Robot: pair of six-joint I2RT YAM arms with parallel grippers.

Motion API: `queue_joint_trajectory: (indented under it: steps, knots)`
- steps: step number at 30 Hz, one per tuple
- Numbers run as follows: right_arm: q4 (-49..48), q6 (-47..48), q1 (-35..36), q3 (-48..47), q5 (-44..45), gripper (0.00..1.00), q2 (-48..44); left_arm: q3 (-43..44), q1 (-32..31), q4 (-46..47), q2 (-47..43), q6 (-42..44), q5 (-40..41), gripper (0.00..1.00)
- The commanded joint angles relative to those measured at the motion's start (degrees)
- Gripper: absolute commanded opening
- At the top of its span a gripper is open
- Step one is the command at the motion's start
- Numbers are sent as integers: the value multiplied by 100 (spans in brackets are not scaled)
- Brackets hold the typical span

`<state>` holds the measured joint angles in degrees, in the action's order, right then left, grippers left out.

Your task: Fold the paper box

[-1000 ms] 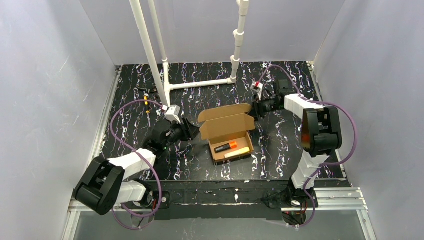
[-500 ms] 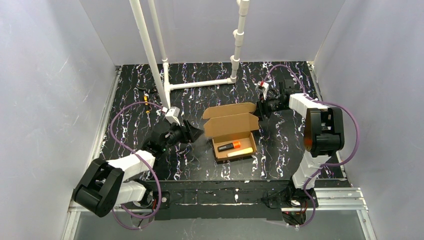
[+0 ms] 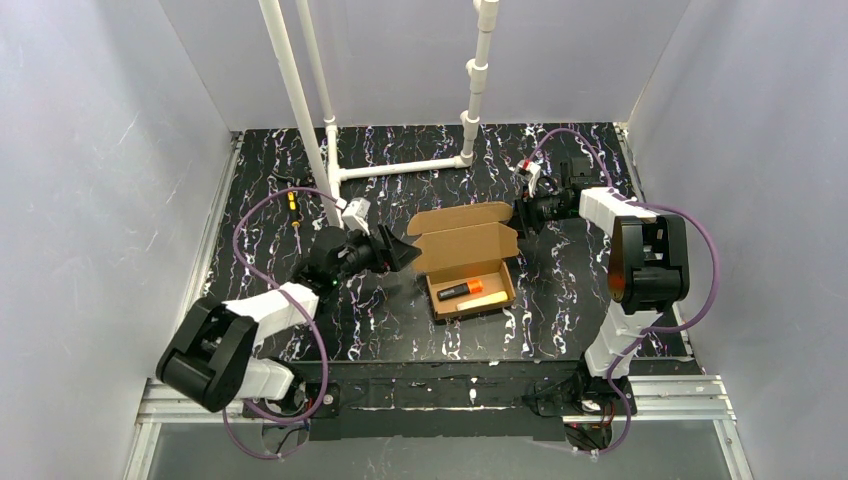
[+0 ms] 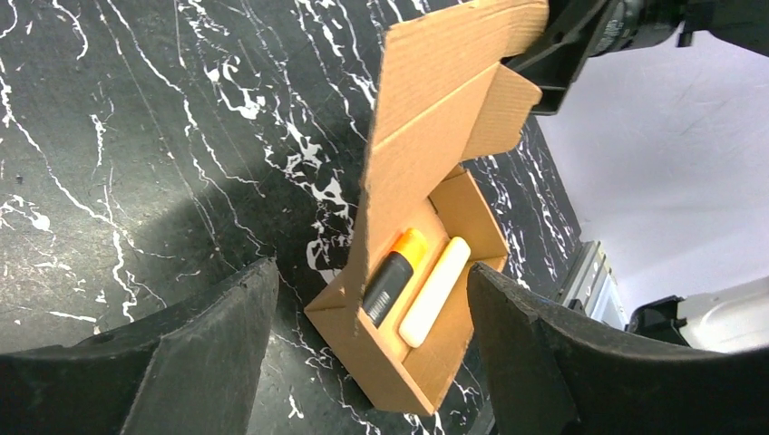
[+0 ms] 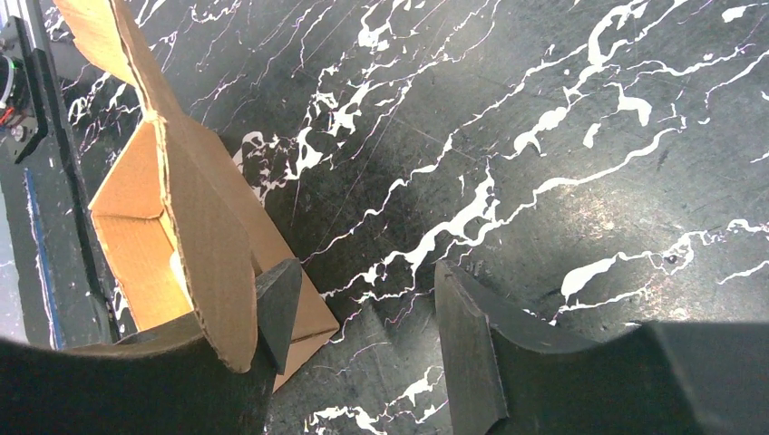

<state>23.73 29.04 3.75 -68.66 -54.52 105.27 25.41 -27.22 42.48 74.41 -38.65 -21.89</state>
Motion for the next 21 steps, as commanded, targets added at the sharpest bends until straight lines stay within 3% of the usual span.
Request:
queue_joint_trajectory:
  steps: [1, 9, 12, 18, 21]
  knots:
    - [-114, -17, -41, 7, -118, 65, -86, 313, -34, 50, 368, -26, 139, 71]
    - [-83, 16, -41, 2, -179, 65, -85, 593, -126, 50, 894, -142, -11, 33]
    - [18, 135, -45, -21, -237, 65, -71, 582, -138, 50, 907, -85, 1, 3]
    - [129, 252, -192, -67, -226, 66, -69, 9, -135, -47, 63, 331, 989, 0]
    - [168, 296, -287, -67, -298, 66, -64, -236, -134, -122, -309, 622, 1090, 0]
